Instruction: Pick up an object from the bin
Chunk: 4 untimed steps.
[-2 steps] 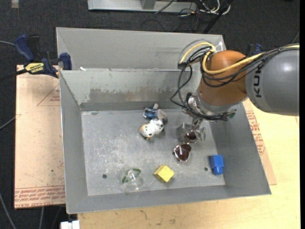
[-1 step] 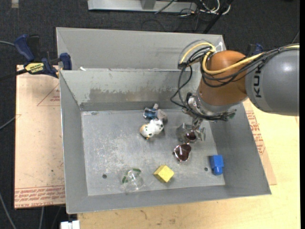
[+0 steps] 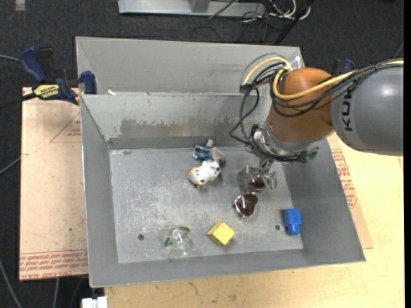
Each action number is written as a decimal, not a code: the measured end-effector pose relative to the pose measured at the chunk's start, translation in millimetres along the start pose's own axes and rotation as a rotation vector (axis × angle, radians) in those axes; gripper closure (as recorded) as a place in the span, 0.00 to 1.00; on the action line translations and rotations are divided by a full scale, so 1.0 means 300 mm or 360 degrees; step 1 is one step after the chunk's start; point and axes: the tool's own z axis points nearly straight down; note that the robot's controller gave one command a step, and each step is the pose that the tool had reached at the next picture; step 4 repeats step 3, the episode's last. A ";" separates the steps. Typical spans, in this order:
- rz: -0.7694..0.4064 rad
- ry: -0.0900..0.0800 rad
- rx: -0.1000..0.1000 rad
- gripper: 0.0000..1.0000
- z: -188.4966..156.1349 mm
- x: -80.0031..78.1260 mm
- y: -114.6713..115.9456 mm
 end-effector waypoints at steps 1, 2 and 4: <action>0.0001 0.0002 -0.0003 1.00 -0.014 0.000 0.002; 0.0002 0.0004 -0.0010 1.00 -0.049 0.000 0.006; 0.0003 0.0002 -0.0001 1.00 -0.099 -0.002 0.002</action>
Offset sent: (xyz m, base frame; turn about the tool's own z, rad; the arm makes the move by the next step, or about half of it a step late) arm -0.0002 0.0000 0.0583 0.0000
